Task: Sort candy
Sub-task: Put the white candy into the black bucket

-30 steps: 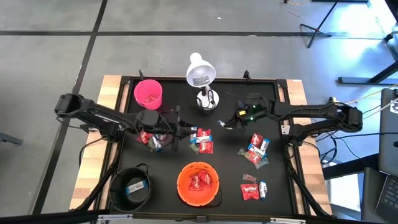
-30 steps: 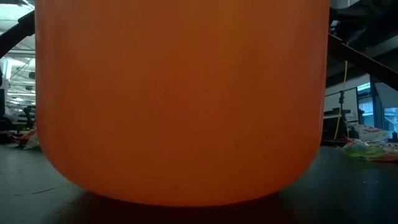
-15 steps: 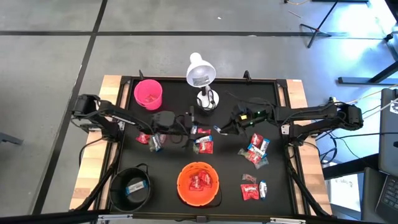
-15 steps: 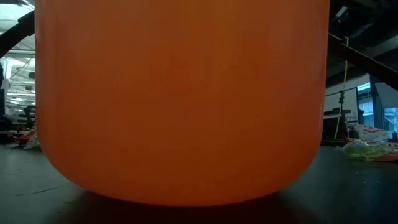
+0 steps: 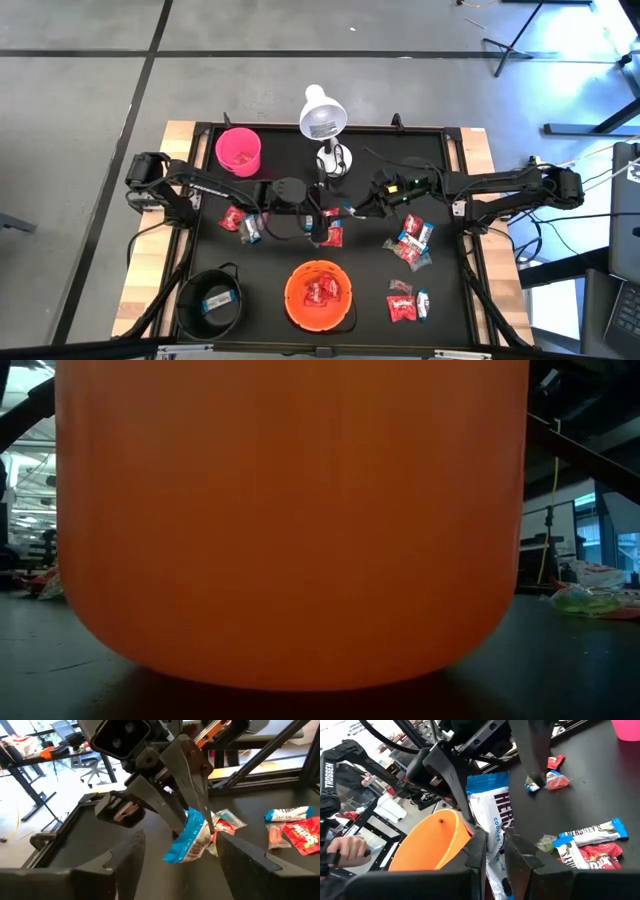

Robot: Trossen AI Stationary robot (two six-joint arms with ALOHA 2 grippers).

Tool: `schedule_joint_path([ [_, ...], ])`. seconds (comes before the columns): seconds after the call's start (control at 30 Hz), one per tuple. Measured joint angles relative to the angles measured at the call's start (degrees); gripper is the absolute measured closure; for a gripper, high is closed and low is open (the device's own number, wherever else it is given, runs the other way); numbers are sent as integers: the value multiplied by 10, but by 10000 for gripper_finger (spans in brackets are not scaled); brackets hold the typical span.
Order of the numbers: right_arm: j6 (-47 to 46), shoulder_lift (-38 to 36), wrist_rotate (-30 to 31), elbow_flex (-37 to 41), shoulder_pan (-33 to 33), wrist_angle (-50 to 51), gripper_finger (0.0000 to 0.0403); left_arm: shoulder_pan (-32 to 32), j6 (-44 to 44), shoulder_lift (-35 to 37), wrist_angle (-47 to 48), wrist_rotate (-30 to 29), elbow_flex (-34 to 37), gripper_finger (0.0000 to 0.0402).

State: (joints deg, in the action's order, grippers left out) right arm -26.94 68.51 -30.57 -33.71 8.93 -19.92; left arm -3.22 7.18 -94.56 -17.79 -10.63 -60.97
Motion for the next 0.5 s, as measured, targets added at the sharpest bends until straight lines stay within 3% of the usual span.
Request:
schedule_joint_path([
  [0.23, 0, 0, 0, 0, 0, -1, 352, 0, 22, 0, 4, 6, 0, 206],
  [0.5, 0, 0, 0, 0, 0, -1, 352, -2, 41, 0, 4, 7, 0, 287],
])
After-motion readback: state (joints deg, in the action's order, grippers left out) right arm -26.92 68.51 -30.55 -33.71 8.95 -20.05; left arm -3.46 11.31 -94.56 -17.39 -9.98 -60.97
